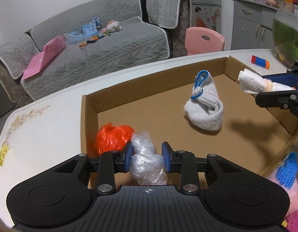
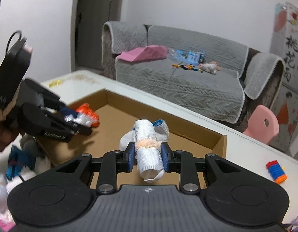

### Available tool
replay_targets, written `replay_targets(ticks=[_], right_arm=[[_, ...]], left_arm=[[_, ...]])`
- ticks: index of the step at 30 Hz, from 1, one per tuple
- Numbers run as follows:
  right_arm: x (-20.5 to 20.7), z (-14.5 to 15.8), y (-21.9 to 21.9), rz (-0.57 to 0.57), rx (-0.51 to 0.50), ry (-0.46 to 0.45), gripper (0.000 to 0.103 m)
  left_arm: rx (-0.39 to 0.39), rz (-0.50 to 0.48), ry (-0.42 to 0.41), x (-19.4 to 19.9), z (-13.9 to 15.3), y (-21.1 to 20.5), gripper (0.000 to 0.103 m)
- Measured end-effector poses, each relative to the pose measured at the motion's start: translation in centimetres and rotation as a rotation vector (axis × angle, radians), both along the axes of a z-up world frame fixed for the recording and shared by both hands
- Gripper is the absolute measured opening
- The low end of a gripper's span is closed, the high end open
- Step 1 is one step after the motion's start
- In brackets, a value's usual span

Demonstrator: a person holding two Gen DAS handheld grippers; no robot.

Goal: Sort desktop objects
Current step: 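Carry the clear bag and white sock into the box and open both grippers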

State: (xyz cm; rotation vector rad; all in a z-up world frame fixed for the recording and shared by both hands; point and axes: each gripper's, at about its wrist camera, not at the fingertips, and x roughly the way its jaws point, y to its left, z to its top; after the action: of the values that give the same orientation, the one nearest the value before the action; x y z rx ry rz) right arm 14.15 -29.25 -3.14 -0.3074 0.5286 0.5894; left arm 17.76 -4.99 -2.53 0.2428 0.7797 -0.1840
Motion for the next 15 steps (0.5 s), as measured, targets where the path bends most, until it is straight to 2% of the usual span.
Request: replay_targets(ticks=[9, 15], right_arm=[[0.9, -0.9, -0.2, -0.023, -0.020, 0.044, 0.025], [1.4, -1.4, -0.3, -0.051, -0.014, 0.065, 0.025]], left_arm=[[-0.006, -0.027, 0.029, 0.1, -1.0, -0.6, 0.039], [0.025, -0.038, 0.020, 0.1, -1.3, -1.4, 0.039]])
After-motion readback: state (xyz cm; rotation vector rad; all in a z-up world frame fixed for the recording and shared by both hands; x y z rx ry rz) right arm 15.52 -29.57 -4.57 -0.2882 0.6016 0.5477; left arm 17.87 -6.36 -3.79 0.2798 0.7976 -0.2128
